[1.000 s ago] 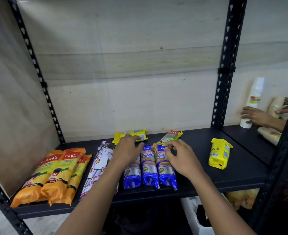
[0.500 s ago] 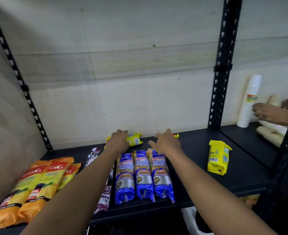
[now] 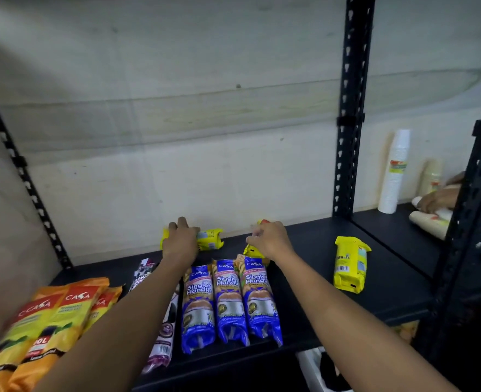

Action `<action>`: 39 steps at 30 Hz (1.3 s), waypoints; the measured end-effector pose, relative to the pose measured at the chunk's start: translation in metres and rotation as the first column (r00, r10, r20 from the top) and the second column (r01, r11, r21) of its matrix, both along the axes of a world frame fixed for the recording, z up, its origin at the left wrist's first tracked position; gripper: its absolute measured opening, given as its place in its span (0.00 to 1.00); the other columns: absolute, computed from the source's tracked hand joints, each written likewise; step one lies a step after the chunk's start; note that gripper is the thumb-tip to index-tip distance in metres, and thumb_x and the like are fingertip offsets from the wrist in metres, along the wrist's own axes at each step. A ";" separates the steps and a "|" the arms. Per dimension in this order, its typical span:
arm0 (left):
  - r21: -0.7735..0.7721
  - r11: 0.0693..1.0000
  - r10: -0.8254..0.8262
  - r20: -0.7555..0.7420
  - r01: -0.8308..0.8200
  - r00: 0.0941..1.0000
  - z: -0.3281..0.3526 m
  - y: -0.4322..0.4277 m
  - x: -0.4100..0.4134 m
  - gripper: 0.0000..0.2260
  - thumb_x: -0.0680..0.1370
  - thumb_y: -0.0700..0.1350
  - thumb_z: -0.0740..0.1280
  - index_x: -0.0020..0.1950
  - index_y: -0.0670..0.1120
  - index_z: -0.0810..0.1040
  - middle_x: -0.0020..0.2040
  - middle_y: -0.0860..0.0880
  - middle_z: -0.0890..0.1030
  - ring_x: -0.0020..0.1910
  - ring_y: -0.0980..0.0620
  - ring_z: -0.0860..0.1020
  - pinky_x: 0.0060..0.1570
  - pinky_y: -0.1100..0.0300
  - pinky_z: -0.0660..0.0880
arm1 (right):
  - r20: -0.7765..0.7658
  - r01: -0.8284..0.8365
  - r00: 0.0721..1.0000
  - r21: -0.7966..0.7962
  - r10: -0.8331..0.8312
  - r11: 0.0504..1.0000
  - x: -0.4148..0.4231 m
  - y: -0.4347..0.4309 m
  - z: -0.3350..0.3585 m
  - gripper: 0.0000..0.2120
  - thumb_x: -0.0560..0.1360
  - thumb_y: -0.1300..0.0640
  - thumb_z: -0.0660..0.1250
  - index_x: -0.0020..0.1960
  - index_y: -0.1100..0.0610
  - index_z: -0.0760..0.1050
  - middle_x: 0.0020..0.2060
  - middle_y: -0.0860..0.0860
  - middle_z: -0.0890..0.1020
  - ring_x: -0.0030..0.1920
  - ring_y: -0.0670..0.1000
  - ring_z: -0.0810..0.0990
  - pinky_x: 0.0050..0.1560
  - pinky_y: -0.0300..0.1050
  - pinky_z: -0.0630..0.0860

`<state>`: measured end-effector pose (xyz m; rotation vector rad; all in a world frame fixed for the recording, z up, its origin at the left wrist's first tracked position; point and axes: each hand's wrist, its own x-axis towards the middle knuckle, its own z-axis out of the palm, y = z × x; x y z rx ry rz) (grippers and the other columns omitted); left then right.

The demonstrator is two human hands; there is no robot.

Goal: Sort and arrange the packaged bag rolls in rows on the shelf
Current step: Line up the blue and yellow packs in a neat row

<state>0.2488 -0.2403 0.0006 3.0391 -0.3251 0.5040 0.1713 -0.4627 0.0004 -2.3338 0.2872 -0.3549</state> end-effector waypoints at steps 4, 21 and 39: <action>-0.141 0.981 -0.123 0.097 0.136 0.988 0.016 -0.004 -0.013 0.22 0.74 0.37 0.68 0.67 0.52 0.75 0.61 0.45 0.66 0.63 0.43 0.64 0.45 0.47 0.77 | 0.172 0.021 0.984 0.116 -0.041 0.993 -0.025 -0.009 0.015 0.12 0.73 0.57 0.73 0.54 0.59 0.84 0.56 0.55 0.81 0.52 0.52 0.80 0.46 0.41 0.74; -0.336 0.604 -0.698 0.215 0.723 0.683 0.018 -0.104 -0.155 0.21 0.69 0.37 0.70 0.58 0.53 0.74 0.57 0.54 0.67 0.50 0.55 0.75 0.46 0.62 0.74 | 0.154 -0.078 0.987 0.191 0.049 0.979 -0.170 -0.084 0.013 0.17 0.73 0.61 0.72 0.60 0.48 0.81 0.52 0.42 0.82 0.52 0.43 0.82 0.47 0.38 0.79; -0.075 0.776 -0.613 -0.324 0.626 0.721 0.018 -0.110 -0.183 0.37 0.75 0.34 0.65 0.75 0.62 0.56 0.65 0.49 0.67 0.61 0.44 0.73 0.48 0.49 0.76 | 0.126 -0.107 0.986 -0.004 0.106 0.994 -0.186 -0.075 -0.031 0.18 0.75 0.51 0.74 0.63 0.52 0.81 0.64 0.45 0.77 0.62 0.43 0.75 0.56 0.27 0.67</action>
